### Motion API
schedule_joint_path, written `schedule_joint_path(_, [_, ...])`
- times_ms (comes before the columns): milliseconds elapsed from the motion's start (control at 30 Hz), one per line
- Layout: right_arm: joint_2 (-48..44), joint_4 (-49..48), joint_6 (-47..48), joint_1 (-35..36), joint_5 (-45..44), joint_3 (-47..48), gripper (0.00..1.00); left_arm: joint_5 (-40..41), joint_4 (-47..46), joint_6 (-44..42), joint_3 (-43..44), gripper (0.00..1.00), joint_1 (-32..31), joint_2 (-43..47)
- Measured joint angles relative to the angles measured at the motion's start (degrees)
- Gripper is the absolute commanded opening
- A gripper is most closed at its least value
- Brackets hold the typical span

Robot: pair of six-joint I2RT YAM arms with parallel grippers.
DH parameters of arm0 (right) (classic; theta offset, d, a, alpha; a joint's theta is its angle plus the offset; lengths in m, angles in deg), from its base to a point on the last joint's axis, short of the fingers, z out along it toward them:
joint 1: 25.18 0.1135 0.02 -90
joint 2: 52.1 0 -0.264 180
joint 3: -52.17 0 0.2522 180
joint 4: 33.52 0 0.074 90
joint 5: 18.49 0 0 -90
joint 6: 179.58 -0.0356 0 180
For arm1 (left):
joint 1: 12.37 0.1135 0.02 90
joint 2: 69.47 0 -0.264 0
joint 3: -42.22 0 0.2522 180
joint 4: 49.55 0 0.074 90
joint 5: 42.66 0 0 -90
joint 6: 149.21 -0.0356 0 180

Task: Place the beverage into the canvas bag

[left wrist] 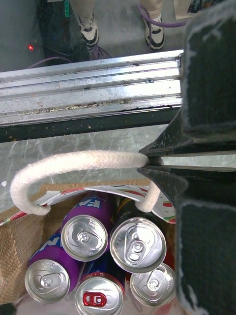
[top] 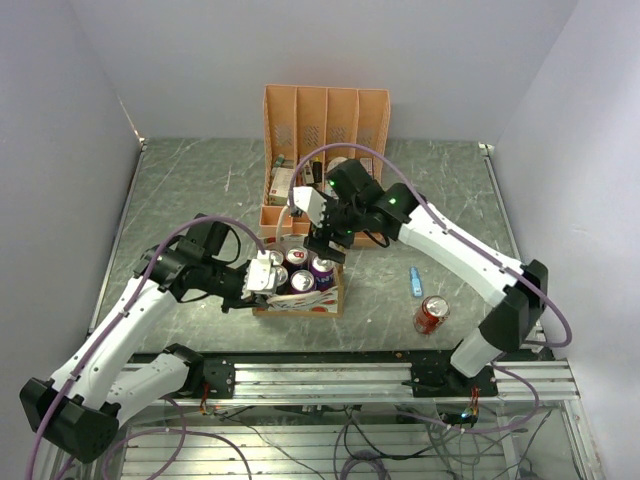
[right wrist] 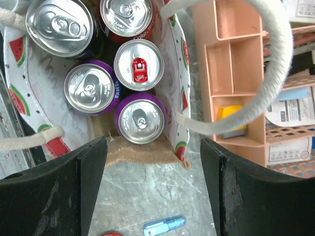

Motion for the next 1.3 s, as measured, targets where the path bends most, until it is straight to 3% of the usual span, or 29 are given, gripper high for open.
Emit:
schedule_joint_path(300, [-8.5, 0.0, 0.2, -3.2, 0.8, -3.7, 0.77, 0.0, -0.2, 0.2, -0.2, 0.20, 0.8, 1.0])
schedule_joint_path(700, [-27.0, 2.8, 0.2, -17.3, 2.6, -16.6, 0.79, -0.2, -1.3, 3.2, 1.4, 0.36, 3.3, -0.3])
schedule_joint_path(933, [-38.2, 10.8, 0.2, -23.8, 0.0, -21.6, 0.82, -0.2, -1.9, 3.5, 0.9, 0.41, 4.6, 1.2])
schedule_joint_path(1300, [-42.1, 17.9, 0.3, -27.4, -4.3, -32.1, 0.89, -0.2, -2.8, 3.7, -0.3, 0.45, 5.7, 2.4])
